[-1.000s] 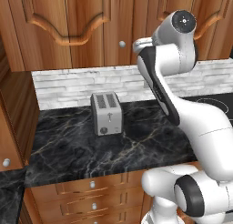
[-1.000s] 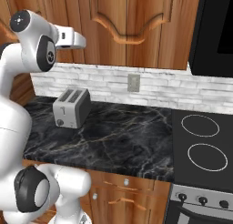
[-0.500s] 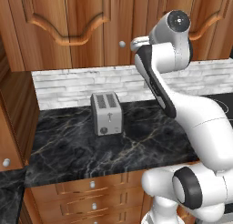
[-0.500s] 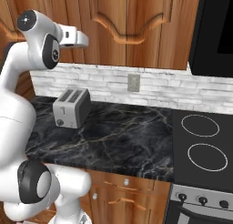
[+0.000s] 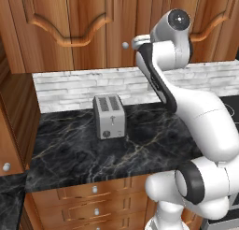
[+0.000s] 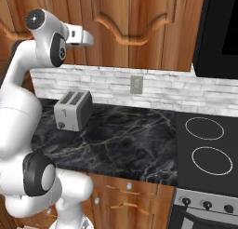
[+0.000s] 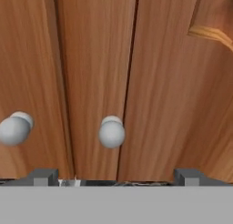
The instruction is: Open the cabinet, pick the kettle from the cabinet, and place it in the sink.
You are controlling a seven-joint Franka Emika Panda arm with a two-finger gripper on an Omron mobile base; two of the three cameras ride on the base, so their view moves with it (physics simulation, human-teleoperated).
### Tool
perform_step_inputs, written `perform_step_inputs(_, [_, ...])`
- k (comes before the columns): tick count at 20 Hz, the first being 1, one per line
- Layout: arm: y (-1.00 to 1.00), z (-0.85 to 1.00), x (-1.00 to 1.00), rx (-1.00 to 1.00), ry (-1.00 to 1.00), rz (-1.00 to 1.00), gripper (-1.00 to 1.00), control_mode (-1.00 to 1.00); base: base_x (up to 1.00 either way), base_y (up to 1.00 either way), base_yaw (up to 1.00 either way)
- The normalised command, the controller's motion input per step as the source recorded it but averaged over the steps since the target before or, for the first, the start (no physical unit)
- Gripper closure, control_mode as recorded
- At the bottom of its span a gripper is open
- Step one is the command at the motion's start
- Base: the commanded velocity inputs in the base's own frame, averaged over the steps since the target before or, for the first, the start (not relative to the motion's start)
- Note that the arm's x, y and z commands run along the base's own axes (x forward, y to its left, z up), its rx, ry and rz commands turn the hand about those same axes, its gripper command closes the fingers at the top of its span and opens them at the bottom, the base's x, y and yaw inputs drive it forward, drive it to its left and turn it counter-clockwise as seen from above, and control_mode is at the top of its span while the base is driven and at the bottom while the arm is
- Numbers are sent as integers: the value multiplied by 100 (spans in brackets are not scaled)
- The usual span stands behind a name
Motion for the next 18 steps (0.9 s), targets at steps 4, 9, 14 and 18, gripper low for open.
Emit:
perform_step_inputs(4, [0, 3, 26, 3, 3, 0, -100, -100, 0, 0, 0])
perform_step_inputs(9, [1, 2, 14, 6, 3, 0, -100, -100, 0, 0, 0])
perform_step_inputs(14, [2, 0, 9, 3, 3, 0, -100, -100, 0, 0, 0])
perform_step_inputs(18, [2, -3, 15, 2, 0, 0, -100, -100, 0, 0, 0])
